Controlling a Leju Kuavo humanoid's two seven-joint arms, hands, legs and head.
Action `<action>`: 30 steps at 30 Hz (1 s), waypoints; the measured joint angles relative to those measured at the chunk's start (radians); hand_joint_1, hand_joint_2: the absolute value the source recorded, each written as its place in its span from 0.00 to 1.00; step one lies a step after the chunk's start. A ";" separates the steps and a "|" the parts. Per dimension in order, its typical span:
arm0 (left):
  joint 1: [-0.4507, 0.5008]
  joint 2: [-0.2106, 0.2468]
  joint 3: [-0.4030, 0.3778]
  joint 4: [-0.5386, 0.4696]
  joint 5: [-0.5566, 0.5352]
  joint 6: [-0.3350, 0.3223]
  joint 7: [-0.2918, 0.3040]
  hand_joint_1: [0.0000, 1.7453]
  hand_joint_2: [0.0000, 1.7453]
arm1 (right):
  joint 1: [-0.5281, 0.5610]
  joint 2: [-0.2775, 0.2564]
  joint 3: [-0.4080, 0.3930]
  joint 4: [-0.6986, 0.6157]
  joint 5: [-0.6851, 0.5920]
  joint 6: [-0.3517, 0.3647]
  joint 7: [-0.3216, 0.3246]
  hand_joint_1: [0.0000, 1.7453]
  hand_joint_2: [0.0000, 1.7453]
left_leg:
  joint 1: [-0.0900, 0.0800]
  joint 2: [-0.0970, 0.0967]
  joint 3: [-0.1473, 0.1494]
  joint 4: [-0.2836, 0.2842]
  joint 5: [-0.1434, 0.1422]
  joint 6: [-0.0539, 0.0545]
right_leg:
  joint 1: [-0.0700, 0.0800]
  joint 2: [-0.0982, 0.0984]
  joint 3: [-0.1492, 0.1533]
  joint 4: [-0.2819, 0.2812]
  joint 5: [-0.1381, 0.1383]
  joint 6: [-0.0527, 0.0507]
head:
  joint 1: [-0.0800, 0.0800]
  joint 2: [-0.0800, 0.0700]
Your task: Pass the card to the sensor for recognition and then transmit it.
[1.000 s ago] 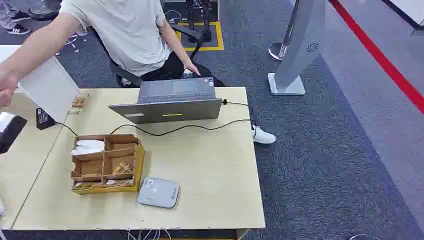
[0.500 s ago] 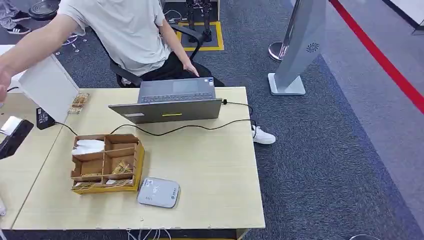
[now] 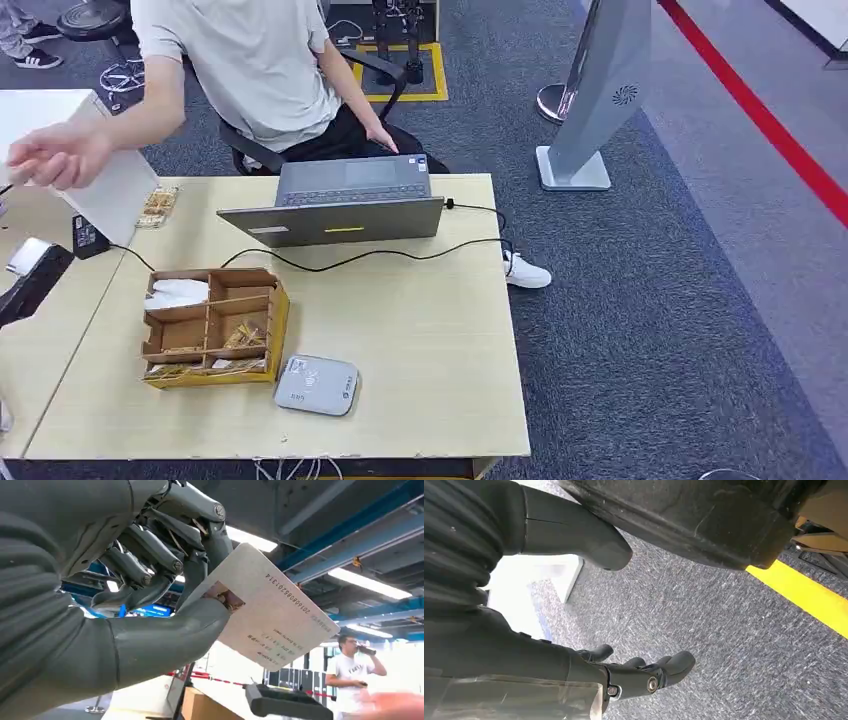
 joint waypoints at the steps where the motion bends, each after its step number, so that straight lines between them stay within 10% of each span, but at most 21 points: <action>1: 0.002 0.000 -0.002 -0.002 0.000 -0.001 0.000 1.00 1.00 | 0.000 0.000 0.000 0.000 0.000 0.000 0.000 0.00 1.00 | 0.000 0.000 0.000 0.000 0.000 0.000 | 0.000 0.000 0.000 0.000 0.000 0.000 | 0.000 0.000; 14: 0.085 -0.040 -0.060 -0.118 -0.058 0.075 -0.019 1.00 1.00 | 0.001 0.000 0.000 0.000 -0.005 -0.008 0.013 0.00 1.00 | 0.000 0.000 0.000 0.000 0.000 0.000 | 0.000 0.000 0.000 -0.001 0.000 0.000 | 0.000 0.000; 30: 0.230 -0.156 -0.553 -0.309 -0.199 0.219 0.005 1.00 1.00 | 0.004 0.002 0.013 0.000 -0.016 -0.029 0.027 0.00 1.00 | -0.001 0.000 -0.001 0.000 -0.002 0.003 | -0.001 0.000 0.000 -0.002 0.000 0.001 | 0.000 0.000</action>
